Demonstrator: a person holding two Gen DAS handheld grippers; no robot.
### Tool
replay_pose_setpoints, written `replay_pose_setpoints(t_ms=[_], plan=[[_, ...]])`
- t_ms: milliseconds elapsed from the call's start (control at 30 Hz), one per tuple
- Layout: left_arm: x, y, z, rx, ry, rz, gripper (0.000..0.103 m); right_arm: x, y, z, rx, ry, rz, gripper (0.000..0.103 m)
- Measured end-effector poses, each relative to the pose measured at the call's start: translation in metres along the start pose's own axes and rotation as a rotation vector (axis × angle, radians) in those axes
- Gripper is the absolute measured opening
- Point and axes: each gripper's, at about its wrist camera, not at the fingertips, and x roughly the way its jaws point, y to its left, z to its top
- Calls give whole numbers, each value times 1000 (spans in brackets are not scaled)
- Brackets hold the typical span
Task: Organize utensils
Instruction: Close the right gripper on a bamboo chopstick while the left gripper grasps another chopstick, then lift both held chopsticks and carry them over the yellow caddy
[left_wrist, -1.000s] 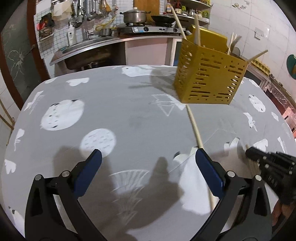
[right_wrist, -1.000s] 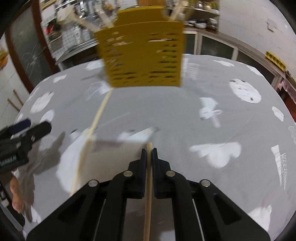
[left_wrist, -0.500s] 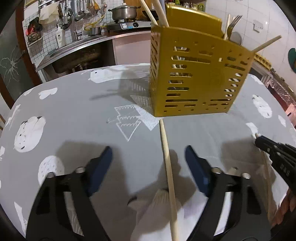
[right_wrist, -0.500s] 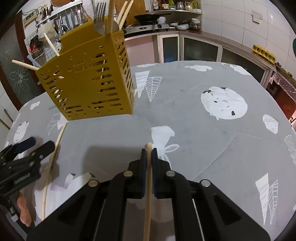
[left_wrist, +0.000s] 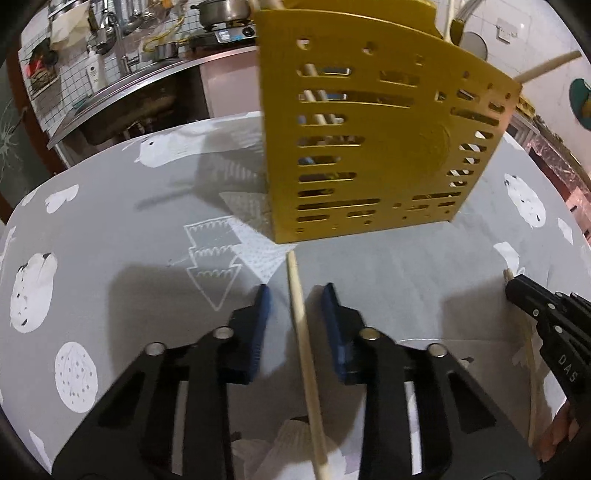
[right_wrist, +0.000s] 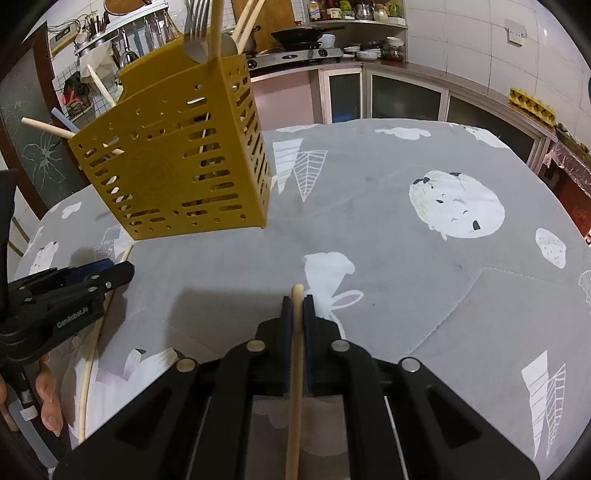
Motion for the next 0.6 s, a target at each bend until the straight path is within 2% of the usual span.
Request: replay_pose_setpoints(t_ms=[200,433,600], plan=[[-3,-7,-3,17,1,6,6,-3,0,-4,1,-3,3,6],[-8,-2,-7,-2,-9,-8,5,-11,2,-7,6,-19,19,6],[-26,5,-8,-18,-57,-12,5,-21,3,-7,15,-48,35,6]])
